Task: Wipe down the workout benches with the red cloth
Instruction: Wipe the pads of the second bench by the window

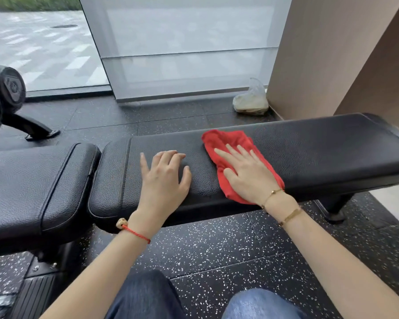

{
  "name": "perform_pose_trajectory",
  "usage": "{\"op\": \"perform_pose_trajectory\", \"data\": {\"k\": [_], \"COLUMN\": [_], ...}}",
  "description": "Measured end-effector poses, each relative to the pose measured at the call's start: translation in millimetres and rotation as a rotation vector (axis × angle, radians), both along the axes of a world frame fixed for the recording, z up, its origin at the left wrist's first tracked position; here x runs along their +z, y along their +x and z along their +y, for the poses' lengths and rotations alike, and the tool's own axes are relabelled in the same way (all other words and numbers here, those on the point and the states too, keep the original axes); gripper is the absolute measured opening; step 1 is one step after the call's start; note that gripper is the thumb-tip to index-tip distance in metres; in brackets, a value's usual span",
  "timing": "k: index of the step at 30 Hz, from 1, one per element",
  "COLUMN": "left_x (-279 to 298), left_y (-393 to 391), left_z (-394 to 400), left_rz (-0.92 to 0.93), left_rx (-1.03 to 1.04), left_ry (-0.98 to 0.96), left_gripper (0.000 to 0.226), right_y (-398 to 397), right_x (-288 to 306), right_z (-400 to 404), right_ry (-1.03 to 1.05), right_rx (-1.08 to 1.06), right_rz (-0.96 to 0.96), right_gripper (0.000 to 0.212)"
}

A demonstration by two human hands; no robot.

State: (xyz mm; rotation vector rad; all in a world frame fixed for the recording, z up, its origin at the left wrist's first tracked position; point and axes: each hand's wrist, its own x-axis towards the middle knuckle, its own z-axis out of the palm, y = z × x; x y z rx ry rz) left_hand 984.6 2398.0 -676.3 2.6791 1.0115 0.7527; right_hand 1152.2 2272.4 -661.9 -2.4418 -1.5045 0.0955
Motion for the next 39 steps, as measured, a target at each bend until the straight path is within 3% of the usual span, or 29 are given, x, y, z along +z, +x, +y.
{"op": "perform_pose_trajectory", "data": {"k": [7, 12, 17, 22, 27, 34, 39], "left_x": [-3.5, -6.3, -5.2, -6.6, -8.5, -5.8, -5.2], "left_y": [23.9, 25.3, 25.0, 24.1, 23.0, 23.8, 24.0], "left_z": [-8.4, -11.9, -13.7, -13.8, -11.9, -15.4, -15.9], "left_rz": [0.013, 0.028, 0.028, 0.004, 0.021, 0.056, 0.062], "left_rx": [-0.063, -0.062, -0.059, -0.071, -0.081, -0.068, -0.061], "left_ry": [-0.01, 0.008, 0.008, 0.001, 0.005, 0.01, 0.001], "left_gripper": [0.035, 0.036, 0.036, 0.035, 0.036, 0.038, 0.038], "right_y": [63.9, 114.7, 73.6, 25.0, 55.9, 139.4, 101.4], "right_x": [-0.7, 7.1, 8.4, -2.7, -3.1, 8.2, -2.4], "right_z": [-48.4, -22.2, 23.5, -7.6, -50.8, -46.6, -39.4], "right_ry": [-0.013, -0.079, -0.07, 0.022, 0.034, -0.075, -0.019], "right_rx": [-0.238, -0.451, -0.242, -0.019, -0.107, -0.459, -0.278], "right_rz": [0.014, 0.043, 0.022, -0.014, -0.002, 0.04, -0.004], "right_gripper": [0.052, 0.052, 0.053, 0.054, 0.053, 0.052, 0.054]}}
